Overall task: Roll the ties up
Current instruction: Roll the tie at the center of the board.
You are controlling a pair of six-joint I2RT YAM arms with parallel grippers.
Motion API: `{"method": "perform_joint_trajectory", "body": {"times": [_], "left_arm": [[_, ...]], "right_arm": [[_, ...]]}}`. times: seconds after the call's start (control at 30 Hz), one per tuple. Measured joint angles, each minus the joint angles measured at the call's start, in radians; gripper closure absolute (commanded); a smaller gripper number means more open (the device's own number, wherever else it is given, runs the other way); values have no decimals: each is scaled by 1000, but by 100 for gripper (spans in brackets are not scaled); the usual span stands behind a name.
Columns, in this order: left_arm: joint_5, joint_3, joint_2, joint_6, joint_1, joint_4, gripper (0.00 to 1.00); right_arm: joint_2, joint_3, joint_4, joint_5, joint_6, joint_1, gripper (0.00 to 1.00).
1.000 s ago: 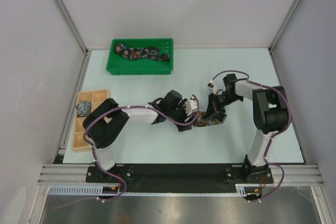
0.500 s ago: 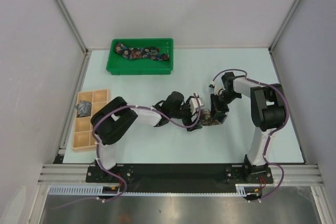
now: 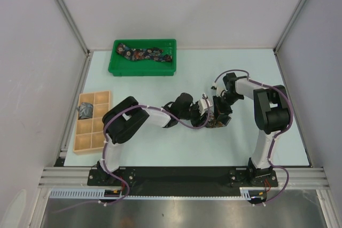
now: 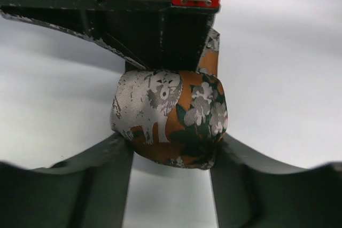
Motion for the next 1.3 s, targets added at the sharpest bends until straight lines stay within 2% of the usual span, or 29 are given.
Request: {"method": "perform_joint_trajectory", "body": {"times": [0.27, 0.33, 0.37, 0.47, 0.57, 0.77, 1.0, 1.1, 1.2, 1.23, 1.27, 1.3], "left_arm": [[-39, -2, -32, 42, -4, -81, 74], [-65, -21, -76, 74, -4, -151, 81], [-76, -29, -95, 88, -4, -181, 82], [-110, -47, -155, 133, -5, -291, 84], [-135, -47, -185, 169, -11, -386, 85], [-172, 4, -171, 221, -30, -488, 85], [-177, 64, -144, 236, -33, -565, 79], [-179, 73, -142, 237, -34, -578, 74], [-180, 74, -142, 243, -34, -584, 67], [-180, 73, -142, 243, -34, -585, 65], [-179, 73, -142, 243, -34, -585, 62], [-176, 72, -143, 243, -34, -584, 56]], "right_arm": [[23, 37, -21, 0, -7, 47, 99], [29, 39, -8, -39, -7, 69, 91], [32, 39, -2, -56, -7, 77, 81], [37, 26, 17, -127, -12, 90, 63], [35, 21, 13, -179, -32, 51, 53], [-21, 21, -11, -328, -51, -63, 47], [-71, -10, 8, -431, -36, -20, 49], [-67, -27, 10, -426, -34, 17, 55], [-55, -29, 19, -388, -37, 45, 69], [-52, -29, 20, -373, -36, 45, 80], [-48, -29, 21, -356, -34, 45, 86], [-45, -29, 22, -351, -37, 45, 93]]}}
